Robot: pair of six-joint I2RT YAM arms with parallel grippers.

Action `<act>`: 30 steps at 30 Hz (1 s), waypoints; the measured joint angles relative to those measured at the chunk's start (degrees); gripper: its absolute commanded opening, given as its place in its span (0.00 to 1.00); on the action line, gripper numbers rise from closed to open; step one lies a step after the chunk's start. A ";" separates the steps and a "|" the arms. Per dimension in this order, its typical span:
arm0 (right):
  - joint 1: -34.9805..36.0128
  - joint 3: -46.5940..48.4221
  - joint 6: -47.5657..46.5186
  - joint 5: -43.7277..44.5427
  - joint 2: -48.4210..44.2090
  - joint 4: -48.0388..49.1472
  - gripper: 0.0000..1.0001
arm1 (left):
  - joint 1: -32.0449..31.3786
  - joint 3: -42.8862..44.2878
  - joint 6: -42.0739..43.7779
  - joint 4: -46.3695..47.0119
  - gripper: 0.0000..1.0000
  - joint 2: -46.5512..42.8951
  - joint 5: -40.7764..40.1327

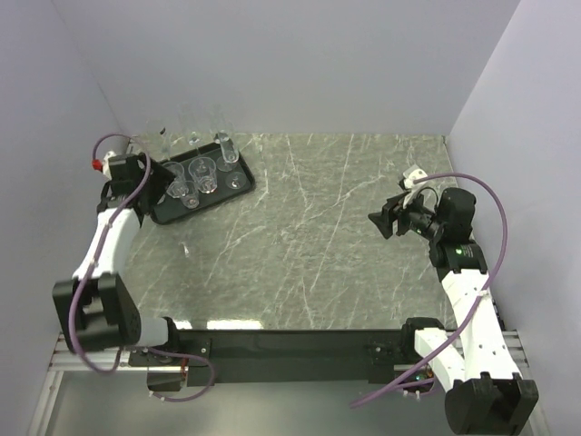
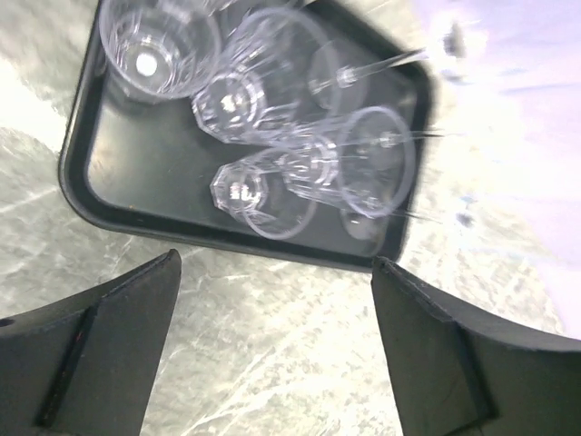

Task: Place the glasses into the tray
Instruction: Place the glass into the tray

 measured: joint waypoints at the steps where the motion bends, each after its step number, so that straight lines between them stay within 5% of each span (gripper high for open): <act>1: -0.28 0.00 0.00 0.00 -0.02 0.00 0.72 | 0.17 -0.96 0.79 0.44 0.95 -2.25 0.22; 16: -7.89 0.00 6.58 4.20 -3.89 2.19 0.76 | 0.76 -15.98 14.51 8.13 0.99 -29.40 7.82; 30: -8.63 -1.75 21.09 32.30 -12.81 5.14 0.94 | -10.19 -24.92 27.17 13.51 1.00 -45.22 6.23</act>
